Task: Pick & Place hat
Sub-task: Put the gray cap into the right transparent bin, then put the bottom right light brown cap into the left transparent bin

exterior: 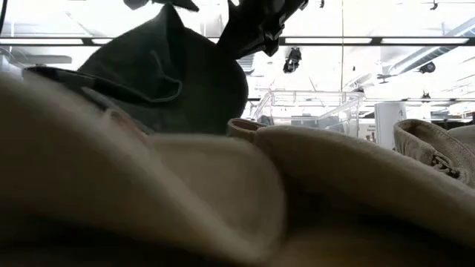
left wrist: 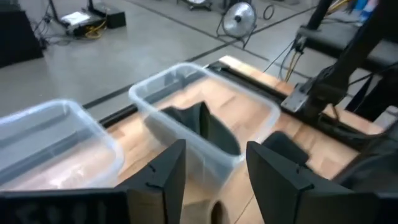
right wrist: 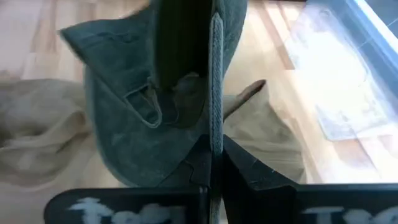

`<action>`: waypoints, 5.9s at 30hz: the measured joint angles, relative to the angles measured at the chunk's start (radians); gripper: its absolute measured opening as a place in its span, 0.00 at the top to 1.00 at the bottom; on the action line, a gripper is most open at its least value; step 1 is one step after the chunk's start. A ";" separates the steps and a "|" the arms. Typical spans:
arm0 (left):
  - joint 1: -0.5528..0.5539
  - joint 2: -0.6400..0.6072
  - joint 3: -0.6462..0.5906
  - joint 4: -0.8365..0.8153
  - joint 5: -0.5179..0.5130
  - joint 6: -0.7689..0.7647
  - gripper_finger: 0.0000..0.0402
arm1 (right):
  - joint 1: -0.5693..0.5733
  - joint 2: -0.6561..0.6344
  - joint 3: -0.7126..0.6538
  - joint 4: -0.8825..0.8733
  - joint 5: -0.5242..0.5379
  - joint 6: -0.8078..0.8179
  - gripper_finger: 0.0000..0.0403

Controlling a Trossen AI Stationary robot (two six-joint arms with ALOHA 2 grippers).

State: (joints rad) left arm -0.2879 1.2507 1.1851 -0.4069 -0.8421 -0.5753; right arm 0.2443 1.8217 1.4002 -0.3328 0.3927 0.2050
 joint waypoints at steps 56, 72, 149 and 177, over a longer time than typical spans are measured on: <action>-0.126 -0.008 -0.176 0.340 -0.039 0.233 0.60 | -0.529 -0.793 -0.498 -0.234 -0.077 0.641 0.97; -0.129 -0.008 -0.176 0.335 -0.039 0.249 0.60 | -0.535 -0.746 -0.484 -0.234 -0.166 0.625 0.58; -0.128 -0.008 -0.207 0.294 -0.038 0.170 0.60 | 0.393 -0.157 -0.439 -0.094 -0.374 1.202 0.39; -0.126 -0.008 -0.249 0.309 -0.031 0.110 0.60 | 0.393 -0.276 -0.396 -0.230 -0.183 1.057 0.97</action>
State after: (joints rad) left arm -0.4137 1.2422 0.9357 -0.0976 -0.8730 -0.4649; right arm 0.6369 1.5453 1.0038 -0.5623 0.2100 1.2616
